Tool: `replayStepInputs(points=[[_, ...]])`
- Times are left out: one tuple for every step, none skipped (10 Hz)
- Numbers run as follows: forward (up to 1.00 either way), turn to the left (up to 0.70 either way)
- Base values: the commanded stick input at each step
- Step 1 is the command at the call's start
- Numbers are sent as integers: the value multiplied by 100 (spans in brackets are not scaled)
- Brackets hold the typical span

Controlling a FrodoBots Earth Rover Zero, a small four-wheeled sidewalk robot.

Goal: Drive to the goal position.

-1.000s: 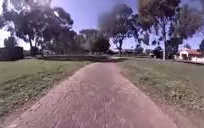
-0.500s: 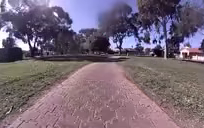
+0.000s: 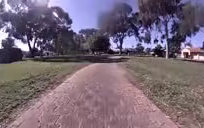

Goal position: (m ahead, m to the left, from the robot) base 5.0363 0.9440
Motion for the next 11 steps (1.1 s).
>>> replayStepInputs(points=[[70, 0], [70, 0], [70, 0], [70, 0], [70, 0], [70, 0], [70, 0], [70, 0], [70, 0], [70, 0], [70, 0]])
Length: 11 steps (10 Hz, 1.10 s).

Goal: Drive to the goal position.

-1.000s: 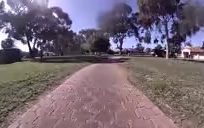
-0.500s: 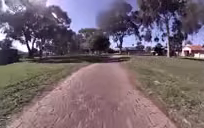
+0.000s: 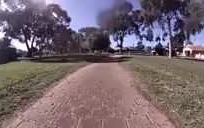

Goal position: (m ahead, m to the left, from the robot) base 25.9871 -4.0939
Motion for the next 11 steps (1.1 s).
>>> replayStepInputs(points=[[70, 0], [70, 0], [70, 0], [70, 0], [70, 0], [70, 0], [70, 0], [70, 0], [70, 0], [70, 0], [70, 0]])
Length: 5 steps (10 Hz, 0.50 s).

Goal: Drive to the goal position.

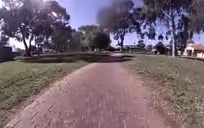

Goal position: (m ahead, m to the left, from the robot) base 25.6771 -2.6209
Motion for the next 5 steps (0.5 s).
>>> replayStepInputs(points=[[70, 0], [70, 0], [70, 0], [70, 0], [70, 0]])
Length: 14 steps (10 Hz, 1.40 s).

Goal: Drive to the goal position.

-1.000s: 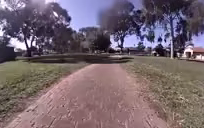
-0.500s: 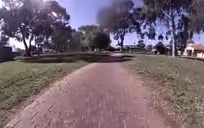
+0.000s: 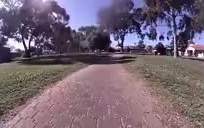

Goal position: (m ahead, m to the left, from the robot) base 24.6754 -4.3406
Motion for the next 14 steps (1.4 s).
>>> replayStepInputs(points=[[70, 0], [70, 0], [70, 0], [70, 0], [70, 0], [70, 0], [70, 0], [70, 0], [70, 0], [70, 0], [70, 0], [70, 0], [70, 0], [70, 0]])
